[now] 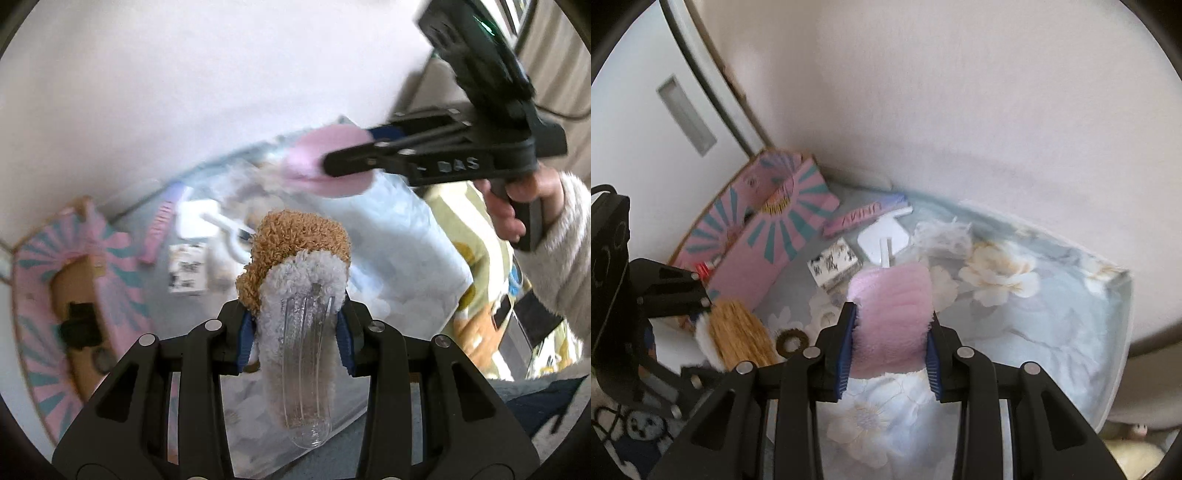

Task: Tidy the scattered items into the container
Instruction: 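Lift brush and pink towel and carry them toward the cardboard box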

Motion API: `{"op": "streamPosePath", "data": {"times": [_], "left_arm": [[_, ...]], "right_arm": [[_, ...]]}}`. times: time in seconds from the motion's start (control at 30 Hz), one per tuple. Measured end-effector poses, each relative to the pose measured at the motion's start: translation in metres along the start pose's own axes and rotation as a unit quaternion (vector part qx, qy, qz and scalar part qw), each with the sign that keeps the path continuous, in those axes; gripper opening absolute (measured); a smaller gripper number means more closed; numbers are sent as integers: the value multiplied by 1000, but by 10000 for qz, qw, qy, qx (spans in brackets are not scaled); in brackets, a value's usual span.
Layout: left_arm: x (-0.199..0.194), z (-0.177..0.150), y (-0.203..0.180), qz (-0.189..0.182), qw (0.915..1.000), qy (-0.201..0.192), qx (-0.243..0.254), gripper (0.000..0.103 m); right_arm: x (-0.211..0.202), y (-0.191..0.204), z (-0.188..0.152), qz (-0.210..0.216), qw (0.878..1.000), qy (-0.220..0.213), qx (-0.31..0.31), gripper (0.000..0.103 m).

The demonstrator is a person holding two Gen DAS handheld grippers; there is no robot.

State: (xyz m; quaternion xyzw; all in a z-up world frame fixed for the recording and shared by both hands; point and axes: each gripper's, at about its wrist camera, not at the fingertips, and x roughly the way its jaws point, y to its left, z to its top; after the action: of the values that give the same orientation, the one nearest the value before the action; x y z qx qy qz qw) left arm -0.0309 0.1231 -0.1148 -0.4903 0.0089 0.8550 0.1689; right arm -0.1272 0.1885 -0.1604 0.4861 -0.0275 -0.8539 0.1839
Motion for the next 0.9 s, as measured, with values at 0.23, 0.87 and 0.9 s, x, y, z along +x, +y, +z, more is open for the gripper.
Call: {"op": "streamPosePath", "data": {"times": [0.23,0.87,0.9], "left_arm": [[-58,-6,45,481,9956,-394,-701,35],[-38,-96,172,1616,9538,188,-2525,35],[-34,-99,176,1600,9524,212,-2586,35]], "right_arm": [[-35,41,29,43,9985,-496,-235,31],[103,188,130,809,9872,37,-1371,31],[123,194,133,771,9877,211,-1348,31]]}}
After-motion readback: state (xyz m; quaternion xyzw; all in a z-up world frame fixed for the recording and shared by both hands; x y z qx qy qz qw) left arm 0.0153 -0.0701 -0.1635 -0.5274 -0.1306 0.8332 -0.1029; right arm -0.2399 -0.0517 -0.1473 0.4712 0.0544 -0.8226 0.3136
